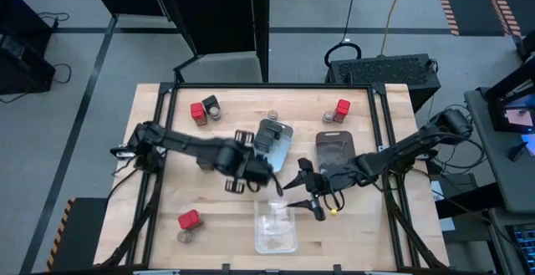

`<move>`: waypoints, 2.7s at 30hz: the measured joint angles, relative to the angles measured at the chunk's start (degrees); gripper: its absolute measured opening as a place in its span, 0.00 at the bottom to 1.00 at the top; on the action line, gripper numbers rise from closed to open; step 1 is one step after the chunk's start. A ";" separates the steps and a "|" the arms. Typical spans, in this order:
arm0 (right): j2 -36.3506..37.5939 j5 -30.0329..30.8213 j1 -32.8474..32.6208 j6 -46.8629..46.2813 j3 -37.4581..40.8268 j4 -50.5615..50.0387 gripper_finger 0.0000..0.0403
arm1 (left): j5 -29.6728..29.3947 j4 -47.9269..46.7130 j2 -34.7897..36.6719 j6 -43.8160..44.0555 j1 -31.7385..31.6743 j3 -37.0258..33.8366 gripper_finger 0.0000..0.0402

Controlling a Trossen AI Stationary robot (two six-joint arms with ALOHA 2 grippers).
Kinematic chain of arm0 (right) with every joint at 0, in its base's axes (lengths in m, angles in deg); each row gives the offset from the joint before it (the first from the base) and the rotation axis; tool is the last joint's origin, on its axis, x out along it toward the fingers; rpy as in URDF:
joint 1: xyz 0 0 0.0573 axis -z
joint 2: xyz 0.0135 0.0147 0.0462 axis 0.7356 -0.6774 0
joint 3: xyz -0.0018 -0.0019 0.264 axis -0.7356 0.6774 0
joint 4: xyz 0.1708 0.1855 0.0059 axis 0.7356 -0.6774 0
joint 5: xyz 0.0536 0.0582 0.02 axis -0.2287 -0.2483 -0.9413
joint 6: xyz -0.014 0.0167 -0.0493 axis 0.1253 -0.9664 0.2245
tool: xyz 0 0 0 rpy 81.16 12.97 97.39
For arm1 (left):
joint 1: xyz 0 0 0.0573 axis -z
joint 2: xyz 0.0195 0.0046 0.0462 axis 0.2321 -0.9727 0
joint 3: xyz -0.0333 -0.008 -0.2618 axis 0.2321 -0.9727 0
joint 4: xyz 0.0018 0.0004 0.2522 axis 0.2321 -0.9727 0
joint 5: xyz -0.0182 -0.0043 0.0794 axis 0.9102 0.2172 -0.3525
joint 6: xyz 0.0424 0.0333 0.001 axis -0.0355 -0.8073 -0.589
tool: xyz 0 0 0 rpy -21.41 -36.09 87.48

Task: Sort spices by type
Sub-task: Put the black spice can into the gray bin

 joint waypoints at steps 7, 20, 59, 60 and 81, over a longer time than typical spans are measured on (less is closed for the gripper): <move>6.39 6.53 0.02 -0.28 -0.01 -9.30 0.59 | 7.05 2.84 -0.38 -17.56 -6.63 -0.41 0.34; 7.39 8.17 0.04 -0.24 -0.01 -12.46 0.59 | 11.08 8.75 -0.57 -25.44 -13.03 -0.52 0.34; 7.34 9.36 2.32 2.35 -0.01 -14.87 0.59 | 11.88 26.23 -0.59 -31.28 -17.78 -18.41 0.34; 7.34 9.36 2.42 2.35 -0.01 -14.85 0.59 | 11.54 26.70 -0.57 -31.42 -17.78 -18.65 0.34; 7.26 9.14 3.04 1.53 0.01 -14.18 0.59 | 11.08 31.57 -3.02 -34.18 -17.84 -20.69 0.39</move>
